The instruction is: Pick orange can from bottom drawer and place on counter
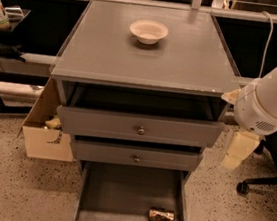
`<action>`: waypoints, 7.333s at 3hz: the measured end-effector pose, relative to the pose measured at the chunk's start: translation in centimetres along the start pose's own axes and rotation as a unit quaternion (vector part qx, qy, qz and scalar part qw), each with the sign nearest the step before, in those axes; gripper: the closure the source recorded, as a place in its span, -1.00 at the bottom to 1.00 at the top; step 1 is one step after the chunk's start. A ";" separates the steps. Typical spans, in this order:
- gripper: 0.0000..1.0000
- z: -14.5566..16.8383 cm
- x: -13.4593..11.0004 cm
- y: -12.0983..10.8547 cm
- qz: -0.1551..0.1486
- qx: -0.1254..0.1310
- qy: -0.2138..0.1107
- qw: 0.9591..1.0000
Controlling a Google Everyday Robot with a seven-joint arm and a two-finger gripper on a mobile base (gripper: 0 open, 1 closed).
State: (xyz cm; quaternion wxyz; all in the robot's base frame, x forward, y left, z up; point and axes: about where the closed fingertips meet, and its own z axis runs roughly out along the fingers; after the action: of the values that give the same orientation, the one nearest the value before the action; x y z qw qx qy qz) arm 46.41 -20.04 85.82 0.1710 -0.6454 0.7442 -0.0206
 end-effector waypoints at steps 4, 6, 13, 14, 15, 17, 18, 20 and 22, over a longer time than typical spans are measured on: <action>-1.00 11.8 0.8 2.5 0.016 -0.037 -0.086 0.995; -1.00 21.0 3.3 4.8 -0.011 -0.060 -0.111 0.992; -1.00 28.2 -1.3 6.6 -0.086 -0.112 -0.143 0.980; -1.00 30.2 -0.5 6.5 -0.101 -0.107 -0.129 0.981; -1.00 33.0 0.4 7.3 -0.113 -0.112 -0.127 0.979; -1.00 39.9 4.1 9.7 -0.111 -0.112 -0.174 0.972; -1.00 43.2 5.8 10.2 -0.103 -0.113 -0.196 0.969; -1.00 52.3 9.1 10.2 -0.060 -0.131 -0.227 0.963; -1.00 55.1 9.7 10.0 -0.056 -0.122 -0.235 0.963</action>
Offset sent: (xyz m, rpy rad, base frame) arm 0.0126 0.0277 -0.1299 0.2600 0.1133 -0.0327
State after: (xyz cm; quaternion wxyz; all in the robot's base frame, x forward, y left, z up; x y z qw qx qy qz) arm 51.35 -17.33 29.26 0.2593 -0.6885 0.6429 0.2133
